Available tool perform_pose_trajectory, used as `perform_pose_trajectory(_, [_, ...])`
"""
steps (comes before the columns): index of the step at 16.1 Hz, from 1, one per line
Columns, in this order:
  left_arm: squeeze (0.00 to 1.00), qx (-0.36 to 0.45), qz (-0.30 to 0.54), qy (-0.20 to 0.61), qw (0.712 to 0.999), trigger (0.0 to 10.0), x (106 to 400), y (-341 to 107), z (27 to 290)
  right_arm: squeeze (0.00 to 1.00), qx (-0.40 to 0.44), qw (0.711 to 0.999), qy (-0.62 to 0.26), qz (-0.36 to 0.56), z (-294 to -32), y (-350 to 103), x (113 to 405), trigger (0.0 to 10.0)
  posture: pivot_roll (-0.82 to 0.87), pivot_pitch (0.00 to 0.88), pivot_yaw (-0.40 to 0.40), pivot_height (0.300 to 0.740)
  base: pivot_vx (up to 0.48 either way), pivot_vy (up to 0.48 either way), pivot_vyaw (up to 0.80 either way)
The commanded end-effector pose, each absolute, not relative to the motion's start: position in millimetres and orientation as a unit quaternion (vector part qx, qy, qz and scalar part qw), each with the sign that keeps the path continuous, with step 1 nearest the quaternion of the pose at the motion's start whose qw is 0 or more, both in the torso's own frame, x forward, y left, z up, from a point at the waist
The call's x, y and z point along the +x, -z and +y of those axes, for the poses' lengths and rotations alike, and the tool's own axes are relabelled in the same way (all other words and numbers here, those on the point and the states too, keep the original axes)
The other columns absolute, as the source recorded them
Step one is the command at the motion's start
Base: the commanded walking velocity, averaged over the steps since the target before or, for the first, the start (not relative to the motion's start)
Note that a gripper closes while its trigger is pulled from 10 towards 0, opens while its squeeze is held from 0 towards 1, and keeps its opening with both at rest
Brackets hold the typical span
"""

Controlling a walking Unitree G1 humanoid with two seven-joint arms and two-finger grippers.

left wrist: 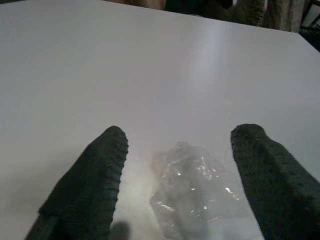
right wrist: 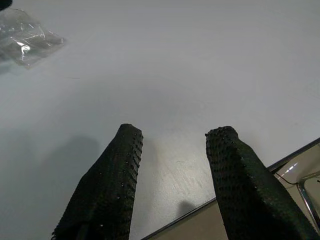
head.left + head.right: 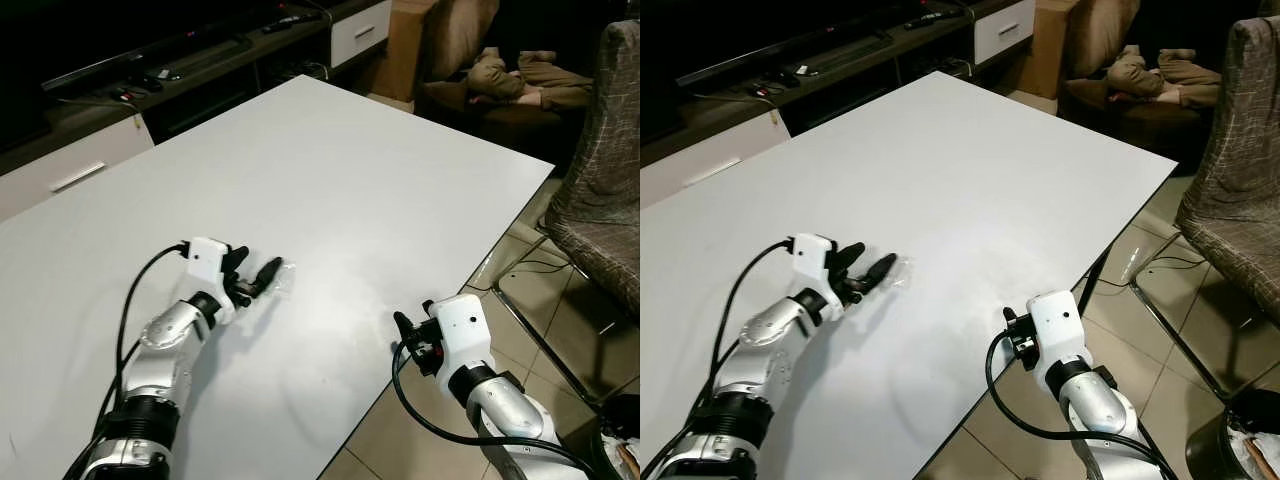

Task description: Picking trash to rubbish bin

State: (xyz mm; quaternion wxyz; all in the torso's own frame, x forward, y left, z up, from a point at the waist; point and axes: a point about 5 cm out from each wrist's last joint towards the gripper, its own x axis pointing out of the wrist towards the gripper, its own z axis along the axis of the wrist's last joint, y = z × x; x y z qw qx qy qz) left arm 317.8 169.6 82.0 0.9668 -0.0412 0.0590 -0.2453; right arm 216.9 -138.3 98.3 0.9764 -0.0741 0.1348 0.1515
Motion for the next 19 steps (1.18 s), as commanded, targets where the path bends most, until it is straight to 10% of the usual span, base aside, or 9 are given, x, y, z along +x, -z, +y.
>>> perform_pose_trajectory(1, [1.0, -0.034, 0.058, 0.254, 0.965, 10.0, 322, -84, 166, 0.0, -0.075, 0.977, -0.15, 0.134, -138, -98, 215, 10.0, -0.1, 0.018, 0.099, 0.74, 0.0, 0.0, 0.0])
perform_pose_trajectory(8, [1.0, 0.025, 0.096, 0.234, 0.967, 10.0, 331, -72, 159, 0.0, -0.08, 0.976, -0.151, 0.135, -139, -98, 215, 10.0, -0.1, 0.025, 0.095, 0.74, 0.0, 0.0, 0.0])
perform_pose_trajectory(9, [0.0, 0.037, 0.111, 0.218, 0.969, 10.0, 331, -66, 161, 0.0, -0.08, 0.976, -0.152, 0.136, -138, -98, 215, 10.0, -0.1, 0.026, 0.096, 0.74, 0.0, 0.0, 0.0])
perform_pose_trajectory(15, [0.0, -0.002, 0.12, 0.207, 0.971, 9.5, 330, -57, 153, 0.0, -0.084, 0.976, -0.153, 0.134, -138, -98, 216, 10.0, -0.1, 0.027, 0.097, 0.74, 0.0, 0.0, 0.0])
perform_pose_trajectory(17, [0.0, -0.017, 0.121, 0.202, 0.972, 0.0, 331, -56, 155, 0.0, -0.086, 0.975, -0.152, 0.134, -138, -98, 216, 10.0, -0.1, 0.028, 0.098, 0.74, 0.0, 0.0, 0.0])
perform_pose_trajectory(19, [0.0, -0.018, 0.125, 0.208, 0.97, 0.0, 329, -54, 156, 0.0, -0.088, 0.975, -0.153, 0.133, -138, -97, 216, 10.0, -0.1, 0.028, 0.098, 0.74, 0.0, 0.0, 0.0])
